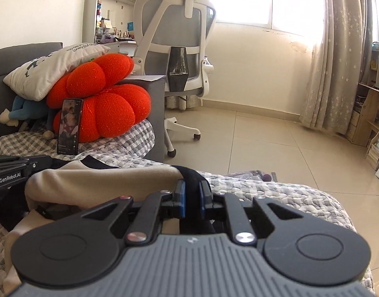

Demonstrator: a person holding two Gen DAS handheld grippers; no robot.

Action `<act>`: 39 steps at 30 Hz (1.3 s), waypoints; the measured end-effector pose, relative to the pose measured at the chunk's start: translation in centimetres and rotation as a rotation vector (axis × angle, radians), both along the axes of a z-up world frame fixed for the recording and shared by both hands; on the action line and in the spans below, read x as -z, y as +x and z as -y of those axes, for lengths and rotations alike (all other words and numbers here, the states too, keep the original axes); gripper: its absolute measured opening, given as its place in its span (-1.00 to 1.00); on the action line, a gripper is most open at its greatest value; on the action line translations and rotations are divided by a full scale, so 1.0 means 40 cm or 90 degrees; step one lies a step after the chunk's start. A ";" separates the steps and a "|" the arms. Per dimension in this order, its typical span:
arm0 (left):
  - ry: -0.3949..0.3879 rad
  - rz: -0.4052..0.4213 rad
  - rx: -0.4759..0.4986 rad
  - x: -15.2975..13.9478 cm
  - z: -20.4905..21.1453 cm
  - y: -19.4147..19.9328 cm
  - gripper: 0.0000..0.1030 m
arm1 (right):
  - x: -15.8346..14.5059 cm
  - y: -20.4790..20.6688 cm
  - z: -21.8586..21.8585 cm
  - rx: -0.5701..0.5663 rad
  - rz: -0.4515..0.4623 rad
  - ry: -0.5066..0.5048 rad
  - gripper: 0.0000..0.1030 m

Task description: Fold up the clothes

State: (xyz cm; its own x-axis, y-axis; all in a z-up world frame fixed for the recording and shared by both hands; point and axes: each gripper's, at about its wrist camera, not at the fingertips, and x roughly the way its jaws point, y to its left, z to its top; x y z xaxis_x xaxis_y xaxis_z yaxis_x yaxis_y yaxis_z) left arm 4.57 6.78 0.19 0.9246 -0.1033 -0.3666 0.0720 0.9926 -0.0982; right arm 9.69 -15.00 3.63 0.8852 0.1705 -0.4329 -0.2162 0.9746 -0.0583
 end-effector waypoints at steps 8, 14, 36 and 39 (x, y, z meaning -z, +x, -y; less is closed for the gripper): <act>0.032 0.025 0.027 0.009 0.048 0.074 -0.96 | 0.041 0.037 0.031 0.044 0.031 -0.025 -0.73; 0.068 0.043 0.035 0.014 0.069 0.129 -0.95 | 0.067 0.080 0.035 0.067 0.049 -0.044 -0.74; 0.145 -0.016 -0.106 0.085 0.052 0.282 -0.95 | 0.182 0.247 -0.083 0.015 0.043 -0.165 -0.74; 0.158 -0.039 -0.121 0.101 0.047 0.293 -0.95 | 0.205 0.262 -0.097 0.008 0.024 -0.171 -0.74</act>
